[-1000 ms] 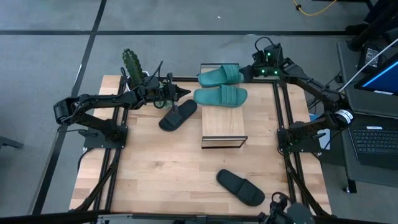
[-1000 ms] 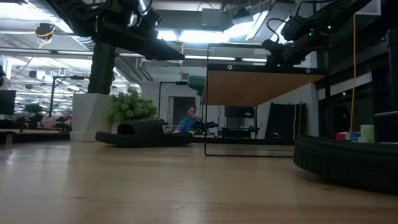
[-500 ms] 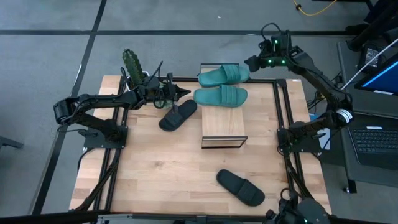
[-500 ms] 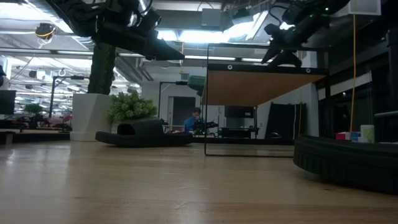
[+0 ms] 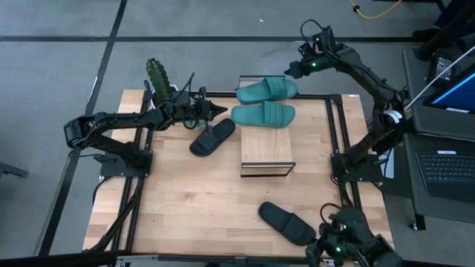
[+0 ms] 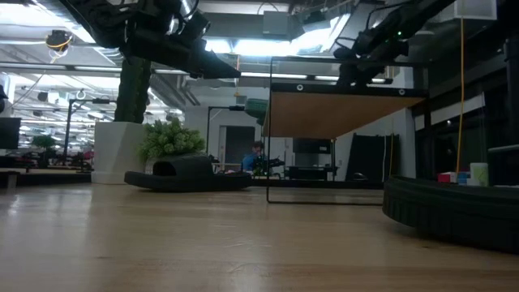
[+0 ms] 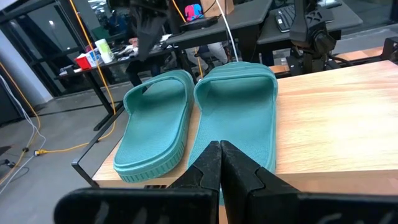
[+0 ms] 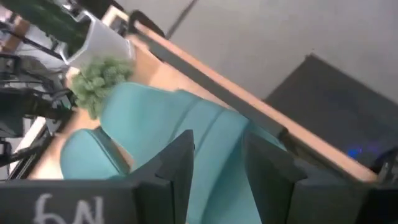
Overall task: Pick and place slides into the shelf
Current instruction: Adjust the green slides on the shelf
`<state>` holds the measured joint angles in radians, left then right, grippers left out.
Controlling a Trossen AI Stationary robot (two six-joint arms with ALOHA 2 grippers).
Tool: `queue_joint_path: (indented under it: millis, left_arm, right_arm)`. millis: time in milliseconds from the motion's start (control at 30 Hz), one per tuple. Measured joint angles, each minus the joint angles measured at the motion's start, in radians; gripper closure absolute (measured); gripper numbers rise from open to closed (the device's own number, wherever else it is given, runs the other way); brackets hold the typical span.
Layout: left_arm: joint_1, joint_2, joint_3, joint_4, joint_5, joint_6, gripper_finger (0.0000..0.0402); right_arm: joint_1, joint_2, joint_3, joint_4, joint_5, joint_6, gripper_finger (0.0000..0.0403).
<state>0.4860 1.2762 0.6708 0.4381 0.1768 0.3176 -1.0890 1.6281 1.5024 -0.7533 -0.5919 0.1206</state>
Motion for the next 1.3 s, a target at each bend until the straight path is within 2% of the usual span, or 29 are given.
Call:
queue_joint_path:
  millis: [400, 767, 1100, 1300]
  left_arm:
    - [0.0, 0.0, 0.0, 0.0, 0.0, 0.003, 0.0401]
    - [0.0, 0.0, 0.0, 0.0, 0.0, 0.001, 0.0401]
    - [0.0, 0.0, 0.0, 0.0, 0.0, 0.0, 0.0401]
    - [0.0, 0.0, 0.0, 0.0, 0.0, 0.0, 0.0401]
  right_arm:
    - [-0.006, 0.008, -0.003, -0.139, -0.005, -0.101, 0.0265]
    - [-0.005, 0.011, -0.003, -0.156, -0.005, -0.096, 0.0265]
    - [0.014, 0.064, -0.004, -0.125, -0.006, -0.095, 0.0265]
    - [0.013, 0.084, -0.004, -0.128, -0.061, -0.095, 0.0265]
